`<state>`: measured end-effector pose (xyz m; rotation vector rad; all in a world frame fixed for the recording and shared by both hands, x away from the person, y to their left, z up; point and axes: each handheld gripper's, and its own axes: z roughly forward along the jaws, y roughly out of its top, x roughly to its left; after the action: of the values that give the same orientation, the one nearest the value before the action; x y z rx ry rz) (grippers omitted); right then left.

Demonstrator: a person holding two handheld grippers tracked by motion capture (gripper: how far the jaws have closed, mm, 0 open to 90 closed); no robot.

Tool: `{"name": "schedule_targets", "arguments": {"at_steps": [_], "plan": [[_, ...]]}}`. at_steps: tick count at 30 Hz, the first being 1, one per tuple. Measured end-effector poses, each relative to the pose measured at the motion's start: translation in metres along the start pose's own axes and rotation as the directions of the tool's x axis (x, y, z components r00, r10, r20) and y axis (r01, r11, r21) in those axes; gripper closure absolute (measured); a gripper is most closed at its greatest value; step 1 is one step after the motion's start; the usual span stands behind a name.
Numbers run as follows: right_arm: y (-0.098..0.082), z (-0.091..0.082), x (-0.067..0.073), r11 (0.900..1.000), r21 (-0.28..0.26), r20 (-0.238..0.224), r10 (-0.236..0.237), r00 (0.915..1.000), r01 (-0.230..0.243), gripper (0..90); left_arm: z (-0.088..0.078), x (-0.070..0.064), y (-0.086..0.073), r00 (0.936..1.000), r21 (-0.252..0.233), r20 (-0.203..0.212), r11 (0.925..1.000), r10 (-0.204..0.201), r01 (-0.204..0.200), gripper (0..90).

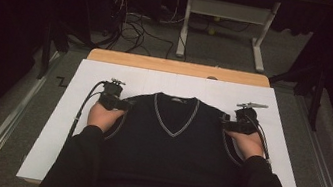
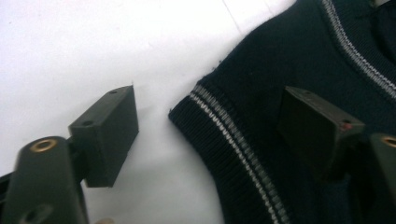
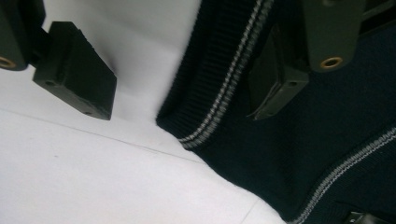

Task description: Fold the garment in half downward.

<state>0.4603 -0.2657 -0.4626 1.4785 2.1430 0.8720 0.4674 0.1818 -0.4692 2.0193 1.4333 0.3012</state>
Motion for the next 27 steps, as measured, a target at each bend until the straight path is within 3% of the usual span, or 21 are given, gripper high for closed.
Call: {"name": "schedule_targets", "arguments": {"at_steps": [4, 5, 7, 12, 18, 23, 24, 25, 27], "plan": [[0.003, 0.006, 0.006, 1.000, 0.009, 0.004, -0.028, 0.9996, 0.028, 29.9, 0.001, -0.006, -0.002, 0.9985, 0.005, -0.034, 0.9991, 0.042, -0.041, 29.2], [0.003, 0.008, 0.009, 0.999, 0.000, 0.013, -0.035, 0.9993, 0.035, 35.8, 0.001, -0.007, -0.002, 0.9983, 0.005, -0.033, 0.9988, 0.048, -0.048, 35.1], [0.003, 0.007, 0.010, 0.999, -0.005, 0.014, -0.035, 0.9993, 0.035, 40.0, 0.001, -0.010, -0.003, 0.9971, 0.005, -0.041, 0.9980, 0.064, -0.064, 36.9], [0.003, 0.007, 0.013, 0.999, -0.008, 0.002, -0.042, 0.9991, 0.042, 53.7, 0.000, -0.013, -0.002, 0.9981, 0.012, -0.037, 0.9987, 0.050, -0.050, 43.5], [0.003, 0.005, 0.015, 0.999, -0.002, -0.034, -0.041, 0.9986, 0.041, 71.8, -0.001, -0.015, -0.002, 0.9994, 0.019, -0.018, 0.9994, 0.030, -0.030, 58.6], [0.002, 0.004, 0.018, 0.998, -0.001, -0.041, -0.056, 0.9976, 0.056, 77.5, -0.003, -0.016, -0.002, 0.9992, 0.031, 0.017, 0.9988, 0.037, -0.038, 67.2], [0.003, 0.003, 0.019, 0.998, 0.000, -0.037, -0.058, 0.9976, 0.058, 78.1, -0.004, -0.015, -0.001, 0.9992, 0.036, 0.034, 0.9992, 0.018, -0.019, 69.1], [0.003, 0.003, 0.019, 0.998, 0.000, -0.037, -0.058, 0.9976, 0.058, 78.1, -0.005, -0.014, 0.000, 0.9989, 0.032, 0.046, 0.9995, -0.006, 0.004, 69.1], [0.004, -0.002, 0.020, 0.998, -0.016, -0.015, -0.069, 0.9975, 0.069, 78.3, -0.011, -0.016, 0.003, 0.9988, -0.008, 0.049, 0.9999, -0.007, 0.007, 69.9]]}}
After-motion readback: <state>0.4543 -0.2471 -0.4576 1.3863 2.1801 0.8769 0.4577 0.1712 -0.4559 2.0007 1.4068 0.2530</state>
